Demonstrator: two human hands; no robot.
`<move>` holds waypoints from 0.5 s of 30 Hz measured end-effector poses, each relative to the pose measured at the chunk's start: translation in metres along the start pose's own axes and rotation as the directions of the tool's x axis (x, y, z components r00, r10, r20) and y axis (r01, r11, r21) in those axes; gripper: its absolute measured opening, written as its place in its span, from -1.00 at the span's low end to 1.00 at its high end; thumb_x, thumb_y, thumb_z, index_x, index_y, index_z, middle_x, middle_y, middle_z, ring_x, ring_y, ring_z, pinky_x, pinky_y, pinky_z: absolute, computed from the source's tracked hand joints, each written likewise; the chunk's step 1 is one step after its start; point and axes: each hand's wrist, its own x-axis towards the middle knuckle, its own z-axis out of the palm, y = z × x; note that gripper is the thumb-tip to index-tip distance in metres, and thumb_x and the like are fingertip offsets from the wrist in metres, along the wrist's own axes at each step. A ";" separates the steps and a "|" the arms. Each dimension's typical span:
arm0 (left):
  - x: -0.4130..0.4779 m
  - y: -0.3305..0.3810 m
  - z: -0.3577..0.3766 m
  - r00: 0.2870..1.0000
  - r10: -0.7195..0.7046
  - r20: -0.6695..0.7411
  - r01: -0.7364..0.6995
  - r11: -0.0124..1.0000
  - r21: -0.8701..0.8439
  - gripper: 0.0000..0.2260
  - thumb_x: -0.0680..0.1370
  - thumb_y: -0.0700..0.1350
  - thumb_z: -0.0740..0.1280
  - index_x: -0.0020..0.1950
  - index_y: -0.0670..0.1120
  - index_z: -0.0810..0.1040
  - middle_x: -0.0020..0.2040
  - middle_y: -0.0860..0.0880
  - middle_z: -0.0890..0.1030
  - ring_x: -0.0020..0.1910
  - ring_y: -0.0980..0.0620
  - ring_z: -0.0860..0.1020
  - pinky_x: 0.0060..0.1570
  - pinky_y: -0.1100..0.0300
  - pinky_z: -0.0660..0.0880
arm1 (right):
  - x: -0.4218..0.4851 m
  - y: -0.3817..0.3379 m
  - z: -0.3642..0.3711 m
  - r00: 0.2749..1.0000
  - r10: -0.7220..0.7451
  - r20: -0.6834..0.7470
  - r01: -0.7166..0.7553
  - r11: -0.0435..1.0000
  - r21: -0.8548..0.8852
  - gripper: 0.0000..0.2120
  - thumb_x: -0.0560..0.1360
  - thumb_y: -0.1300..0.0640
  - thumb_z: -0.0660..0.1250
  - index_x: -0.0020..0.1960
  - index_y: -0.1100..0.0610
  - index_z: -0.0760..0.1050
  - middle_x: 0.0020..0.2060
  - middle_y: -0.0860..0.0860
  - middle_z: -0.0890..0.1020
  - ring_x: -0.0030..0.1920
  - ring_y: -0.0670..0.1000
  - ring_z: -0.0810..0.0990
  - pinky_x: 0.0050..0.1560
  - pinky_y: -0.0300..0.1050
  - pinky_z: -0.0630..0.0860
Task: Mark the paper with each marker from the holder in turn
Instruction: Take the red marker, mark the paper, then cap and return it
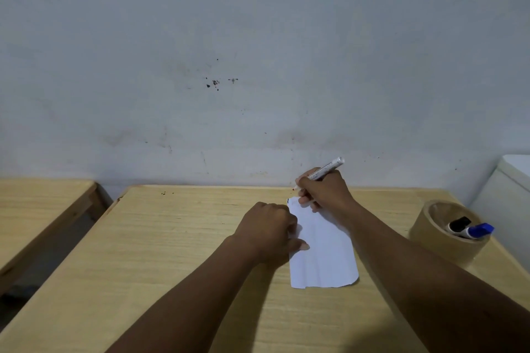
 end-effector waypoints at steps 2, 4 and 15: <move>0.000 -0.003 0.001 1.000 -0.020 0.015 0.021 0.999 -0.047 -0.61 0.45 0.31 0.38 -0.16 -0.03 0.65 -0.22 0.02 0.64 -0.23 -0.02 0.54 -0.20 0.14 0.37 | 0.000 0.001 0.003 1.000 -0.006 -0.001 0.006 1.000 -0.027 -0.81 0.48 0.18 0.40 -0.01 0.30 0.64 -0.30 0.19 0.67 -0.36 0.14 0.62 -0.47 -0.22 0.39; 0.000 -0.008 0.001 0.997 -0.049 0.054 0.055 0.991 -0.120 -0.59 0.41 0.32 0.40 -0.09 0.00 0.70 -0.10 0.05 0.72 -0.11 0.00 0.64 -0.07 0.10 0.53 | -0.001 0.007 0.005 1.000 -0.011 -0.012 0.011 0.999 -0.034 -0.83 0.49 0.19 0.40 -0.03 0.29 0.65 -0.30 0.18 0.69 -0.36 0.12 0.65 -0.47 -0.21 0.41; 0.000 -0.012 -0.003 0.985 -0.128 0.115 0.157 0.945 -0.287 -0.54 0.34 0.24 0.55 0.10 -0.02 0.73 0.11 0.08 0.74 0.08 0.05 0.67 0.10 0.09 0.57 | 0.002 0.029 0.006 0.991 -0.101 -0.090 0.091 0.990 -0.106 -0.92 0.49 0.25 0.46 -0.10 0.27 0.68 -0.28 0.19 0.76 -0.33 0.10 0.74 -0.36 -0.14 0.59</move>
